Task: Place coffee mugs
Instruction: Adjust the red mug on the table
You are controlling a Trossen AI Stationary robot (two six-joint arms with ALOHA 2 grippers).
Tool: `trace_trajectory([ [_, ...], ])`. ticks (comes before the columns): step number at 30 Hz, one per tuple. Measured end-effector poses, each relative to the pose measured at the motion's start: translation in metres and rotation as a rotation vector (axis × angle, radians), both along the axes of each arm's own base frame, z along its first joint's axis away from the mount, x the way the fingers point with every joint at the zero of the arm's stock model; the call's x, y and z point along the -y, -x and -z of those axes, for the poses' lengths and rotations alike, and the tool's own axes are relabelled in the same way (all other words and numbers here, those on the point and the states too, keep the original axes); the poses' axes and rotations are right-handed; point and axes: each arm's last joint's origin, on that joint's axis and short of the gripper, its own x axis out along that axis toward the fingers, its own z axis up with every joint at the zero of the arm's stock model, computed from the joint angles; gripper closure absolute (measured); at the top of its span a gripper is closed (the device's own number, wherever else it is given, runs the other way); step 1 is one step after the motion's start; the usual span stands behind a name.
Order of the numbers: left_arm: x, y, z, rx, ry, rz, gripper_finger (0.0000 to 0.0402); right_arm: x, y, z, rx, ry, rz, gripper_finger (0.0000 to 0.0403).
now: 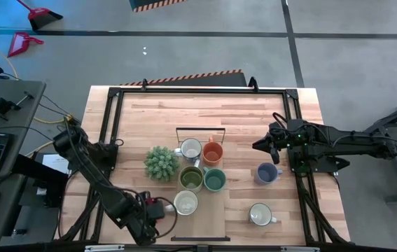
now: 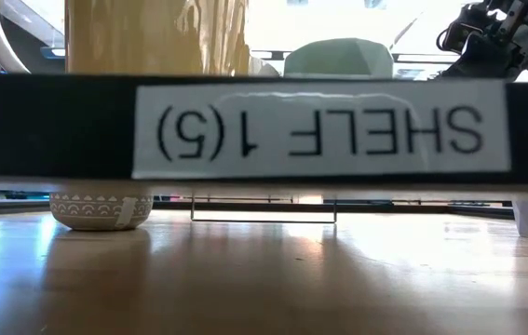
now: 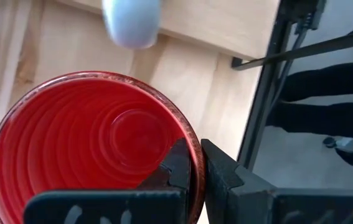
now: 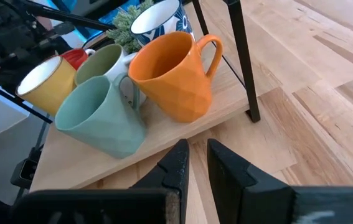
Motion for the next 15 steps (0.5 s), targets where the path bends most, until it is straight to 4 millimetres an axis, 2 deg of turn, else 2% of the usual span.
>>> trace_trajectory([
  [15, 0.007, -0.004, 0.013, -0.018, 0.0, 0.016, 0.0391, 0.0, 0.0, 0.0, 0.001, 0.009, -0.005, 0.036],
])
